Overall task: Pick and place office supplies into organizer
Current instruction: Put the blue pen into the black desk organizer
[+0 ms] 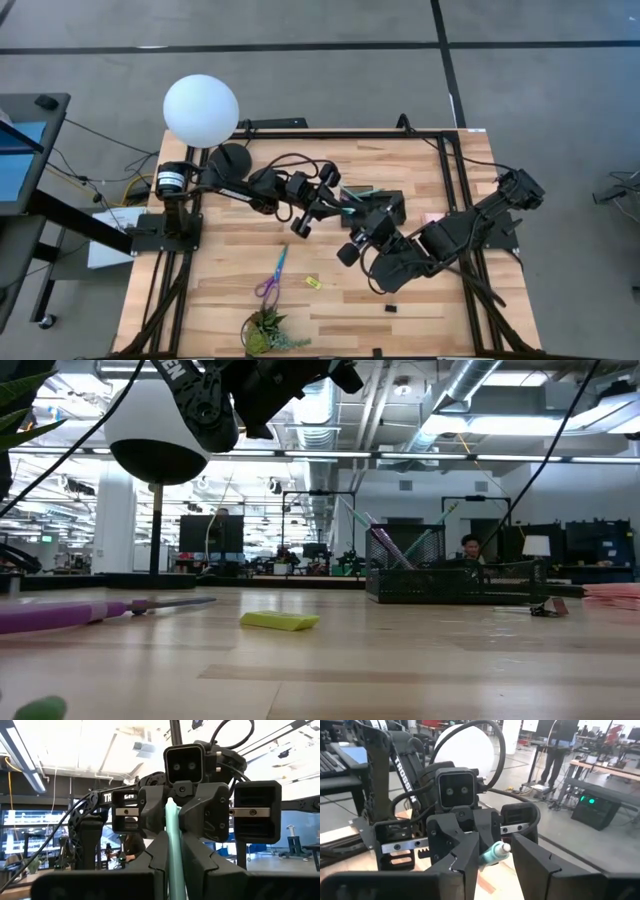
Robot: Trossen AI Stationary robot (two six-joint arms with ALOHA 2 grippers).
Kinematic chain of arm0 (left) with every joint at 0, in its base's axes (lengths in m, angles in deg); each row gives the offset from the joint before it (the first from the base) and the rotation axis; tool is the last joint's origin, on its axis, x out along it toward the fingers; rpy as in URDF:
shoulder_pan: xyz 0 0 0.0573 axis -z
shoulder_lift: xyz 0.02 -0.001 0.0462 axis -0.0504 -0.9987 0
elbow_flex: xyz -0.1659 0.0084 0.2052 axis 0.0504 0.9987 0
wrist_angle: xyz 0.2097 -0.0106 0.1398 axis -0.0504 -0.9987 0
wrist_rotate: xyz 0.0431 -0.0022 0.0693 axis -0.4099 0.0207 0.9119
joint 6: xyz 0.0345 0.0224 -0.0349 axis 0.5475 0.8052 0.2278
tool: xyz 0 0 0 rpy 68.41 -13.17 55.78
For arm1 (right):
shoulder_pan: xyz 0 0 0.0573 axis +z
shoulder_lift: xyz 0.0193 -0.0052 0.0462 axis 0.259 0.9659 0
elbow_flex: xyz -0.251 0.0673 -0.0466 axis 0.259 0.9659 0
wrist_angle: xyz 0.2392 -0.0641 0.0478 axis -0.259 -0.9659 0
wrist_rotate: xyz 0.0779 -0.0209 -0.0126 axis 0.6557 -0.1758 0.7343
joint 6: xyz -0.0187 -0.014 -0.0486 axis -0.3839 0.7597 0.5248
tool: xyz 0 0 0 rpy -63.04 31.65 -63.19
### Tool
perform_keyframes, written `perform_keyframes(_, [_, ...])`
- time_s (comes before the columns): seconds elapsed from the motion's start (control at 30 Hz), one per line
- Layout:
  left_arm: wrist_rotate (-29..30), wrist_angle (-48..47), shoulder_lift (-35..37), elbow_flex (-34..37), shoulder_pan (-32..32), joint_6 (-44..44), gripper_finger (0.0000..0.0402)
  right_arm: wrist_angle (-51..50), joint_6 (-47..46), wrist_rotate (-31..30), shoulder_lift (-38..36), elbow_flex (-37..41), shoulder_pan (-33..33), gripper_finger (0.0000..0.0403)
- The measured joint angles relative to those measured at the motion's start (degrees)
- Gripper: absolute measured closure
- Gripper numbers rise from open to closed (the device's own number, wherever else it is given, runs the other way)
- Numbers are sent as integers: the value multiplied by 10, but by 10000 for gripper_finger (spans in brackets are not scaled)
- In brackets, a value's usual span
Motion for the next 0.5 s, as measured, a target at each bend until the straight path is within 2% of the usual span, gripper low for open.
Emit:
perform_keyframes(0.13, [2,-2,0,0,0,0,384,-6,0,4,0,0,-8,311])
perform_keyframes(0.33, [6,0,0,0,-1,5,384,-4,-17,11,0,0,-7,366])
perform_keyframes(0.5, [10,-3,0,0,-3,37,383,-6,-18,6,0,0,-3,368])
